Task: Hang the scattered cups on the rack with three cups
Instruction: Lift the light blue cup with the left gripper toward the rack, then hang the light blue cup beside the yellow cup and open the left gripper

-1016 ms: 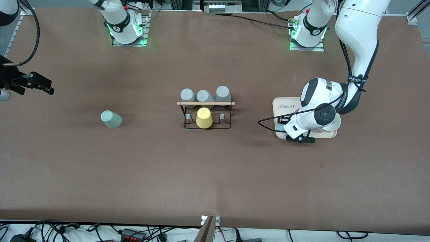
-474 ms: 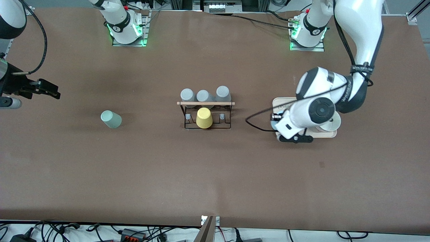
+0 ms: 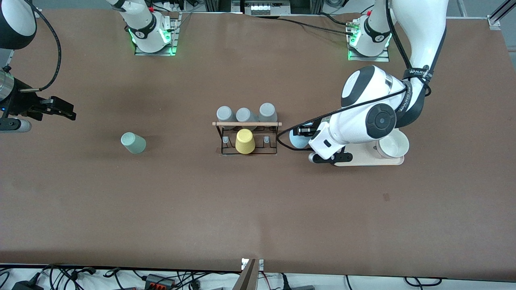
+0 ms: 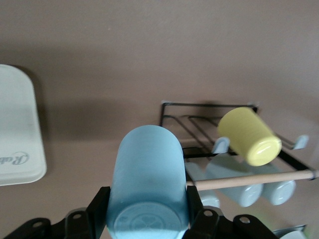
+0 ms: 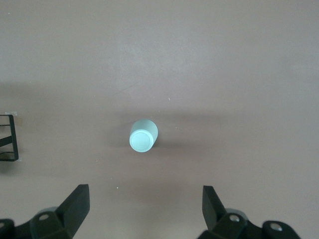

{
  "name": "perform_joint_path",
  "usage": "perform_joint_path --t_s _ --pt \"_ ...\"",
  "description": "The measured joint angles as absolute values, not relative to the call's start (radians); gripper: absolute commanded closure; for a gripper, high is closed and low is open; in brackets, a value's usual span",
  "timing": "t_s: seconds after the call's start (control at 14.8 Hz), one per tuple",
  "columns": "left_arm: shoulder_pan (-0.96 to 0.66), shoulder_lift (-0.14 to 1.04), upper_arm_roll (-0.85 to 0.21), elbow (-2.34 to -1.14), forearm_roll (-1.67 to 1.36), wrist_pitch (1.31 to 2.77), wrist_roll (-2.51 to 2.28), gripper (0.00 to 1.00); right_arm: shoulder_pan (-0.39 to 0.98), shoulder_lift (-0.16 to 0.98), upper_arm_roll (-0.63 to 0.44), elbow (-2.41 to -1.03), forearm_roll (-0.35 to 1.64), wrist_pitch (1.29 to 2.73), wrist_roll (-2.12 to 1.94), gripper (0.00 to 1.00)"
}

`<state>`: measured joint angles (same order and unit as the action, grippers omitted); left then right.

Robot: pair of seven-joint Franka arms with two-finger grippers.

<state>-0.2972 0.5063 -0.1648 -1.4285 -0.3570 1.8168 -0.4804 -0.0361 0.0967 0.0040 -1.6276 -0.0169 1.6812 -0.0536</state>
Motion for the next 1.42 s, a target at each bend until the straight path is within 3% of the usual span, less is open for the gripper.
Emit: perform_joint_path --t_s 0.54,1.02,1.29,1.42 --pt "-0.392 0.643 -0.167 -1.273 -0.363 1.911 -0.626 0.99 -0.037 0.176 0.004 -1.632 -0.017 1.670 -0.053 0.00" --pt "-0.460 0.689 -0.161 -1.256 -0.305 1.910 -0.642 0.99 -0.037 0.174 0.004 -1.630 -0.015 1.641 -0.052 0.00" --pt "-0.482 0.715 -0.158 -1.256 -0.275 1.906 -0.642 0.93 -0.037 0.174 0.004 -1.630 0.000 1.637 -0.052 0.00" --pt "-0.489 0.742 -0.158 -1.256 -0.215 1.907 -0.642 0.80 -0.037 0.176 0.004 -1.630 0.010 1.635 -0.052 0.00"
